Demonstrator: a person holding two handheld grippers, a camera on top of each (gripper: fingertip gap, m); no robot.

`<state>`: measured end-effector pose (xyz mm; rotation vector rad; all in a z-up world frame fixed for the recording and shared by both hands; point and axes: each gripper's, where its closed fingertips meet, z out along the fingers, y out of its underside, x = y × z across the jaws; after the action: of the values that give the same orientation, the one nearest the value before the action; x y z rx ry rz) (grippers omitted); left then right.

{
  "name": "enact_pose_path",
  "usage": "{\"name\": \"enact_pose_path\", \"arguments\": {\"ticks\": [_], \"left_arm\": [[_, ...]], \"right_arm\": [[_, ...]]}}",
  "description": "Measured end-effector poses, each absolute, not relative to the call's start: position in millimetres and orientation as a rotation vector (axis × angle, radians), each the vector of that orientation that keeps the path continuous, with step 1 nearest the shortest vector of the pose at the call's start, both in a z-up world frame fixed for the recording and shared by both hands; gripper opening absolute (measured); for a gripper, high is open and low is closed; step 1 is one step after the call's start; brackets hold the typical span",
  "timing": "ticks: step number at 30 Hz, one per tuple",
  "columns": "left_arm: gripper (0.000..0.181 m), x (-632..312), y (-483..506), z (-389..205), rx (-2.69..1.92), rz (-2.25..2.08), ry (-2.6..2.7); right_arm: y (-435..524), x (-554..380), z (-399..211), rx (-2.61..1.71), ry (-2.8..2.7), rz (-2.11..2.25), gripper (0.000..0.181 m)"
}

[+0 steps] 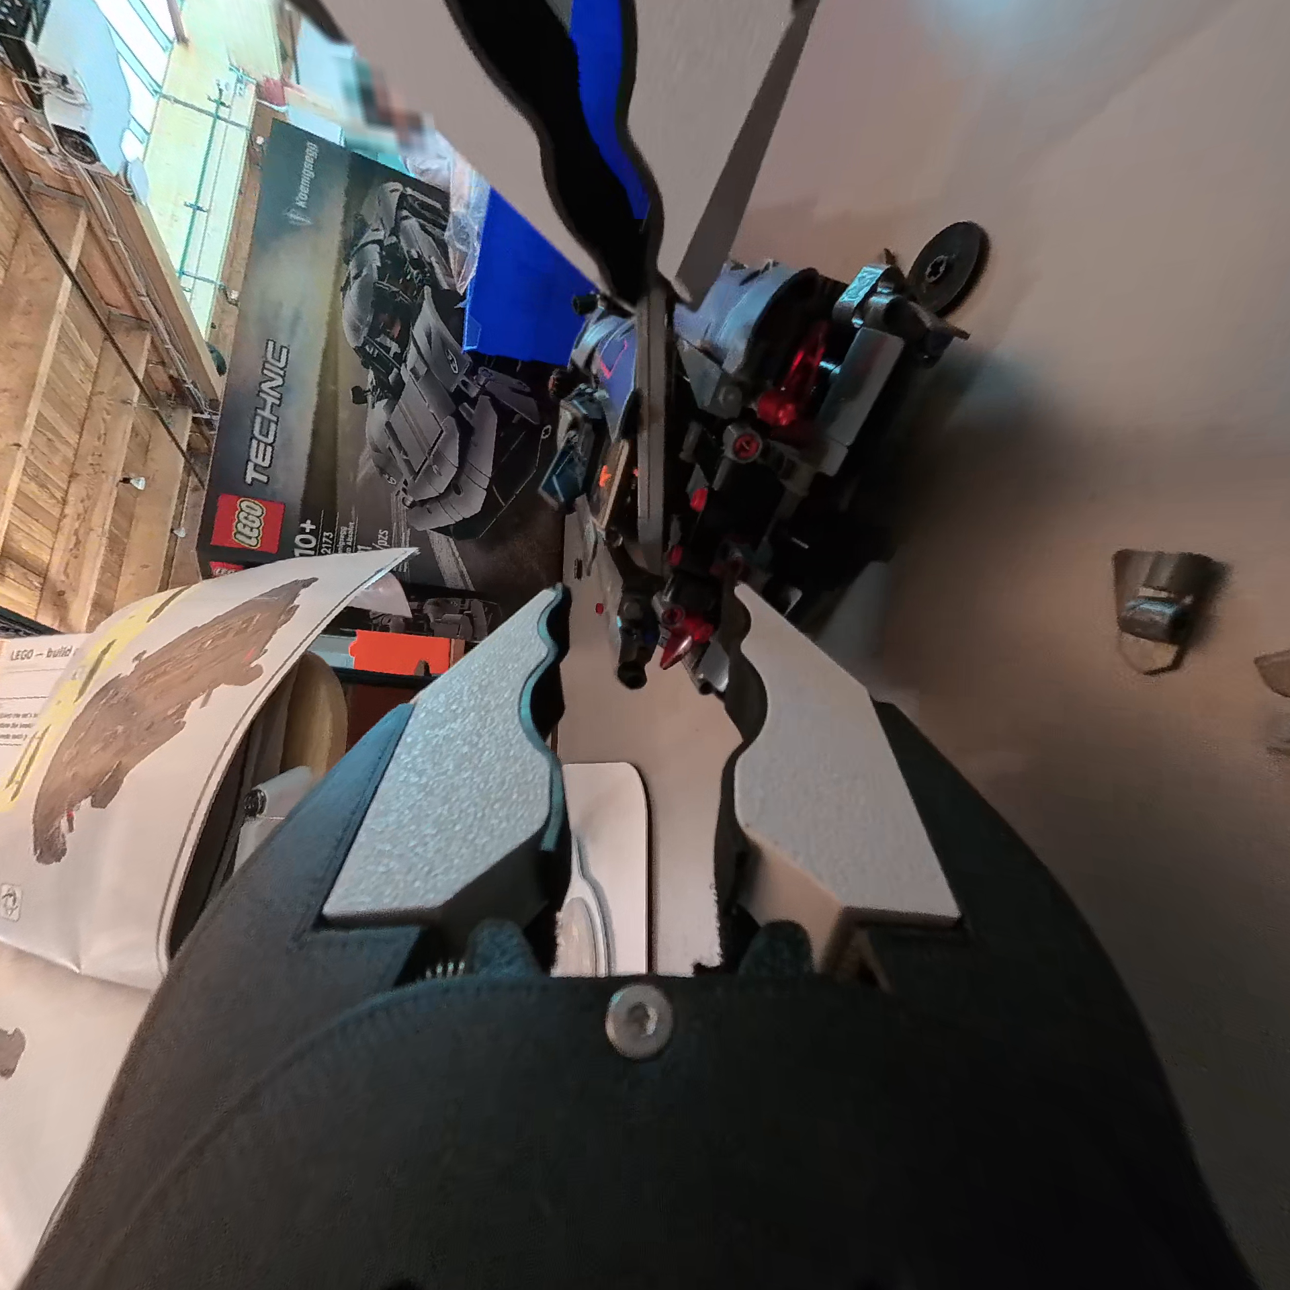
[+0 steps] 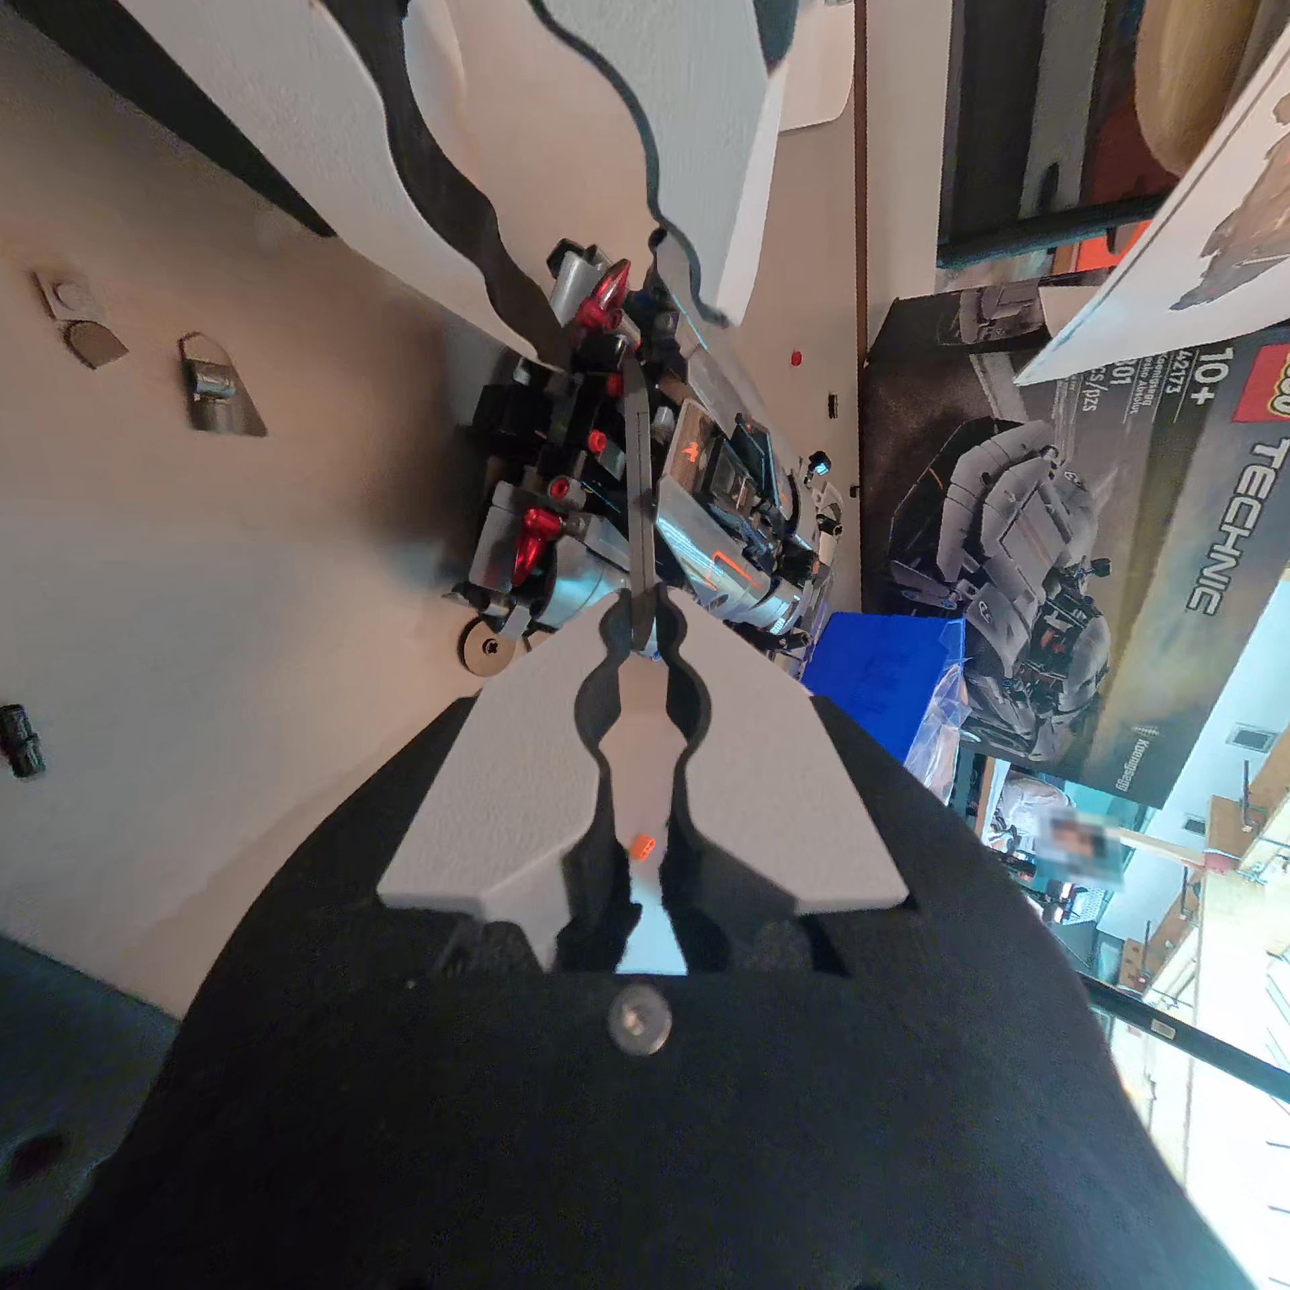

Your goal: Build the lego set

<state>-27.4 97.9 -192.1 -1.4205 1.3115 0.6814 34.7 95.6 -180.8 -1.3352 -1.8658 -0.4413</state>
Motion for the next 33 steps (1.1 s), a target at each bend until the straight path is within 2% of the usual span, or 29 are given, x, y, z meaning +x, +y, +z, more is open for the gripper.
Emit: {"name": "enact_pose_path", "arguments": {"ticks": [13,21,33], "left_arm": [[0.038,-21,94,-195,-1.406,0.678,1.345],[0.039,-19,95,-194,-1.404,0.677,1.337],[0.032,-18,95,-194,-1.374,0.727,1.355]], "right_arm": [[98,25,-187,-1.299,-1.893,-0.475,0.005],[102,26,-187,-1.400,-1.931,-0.351,0.004],[97,23,-187,-1.213,-1.952,-0.545,0.004]]}}
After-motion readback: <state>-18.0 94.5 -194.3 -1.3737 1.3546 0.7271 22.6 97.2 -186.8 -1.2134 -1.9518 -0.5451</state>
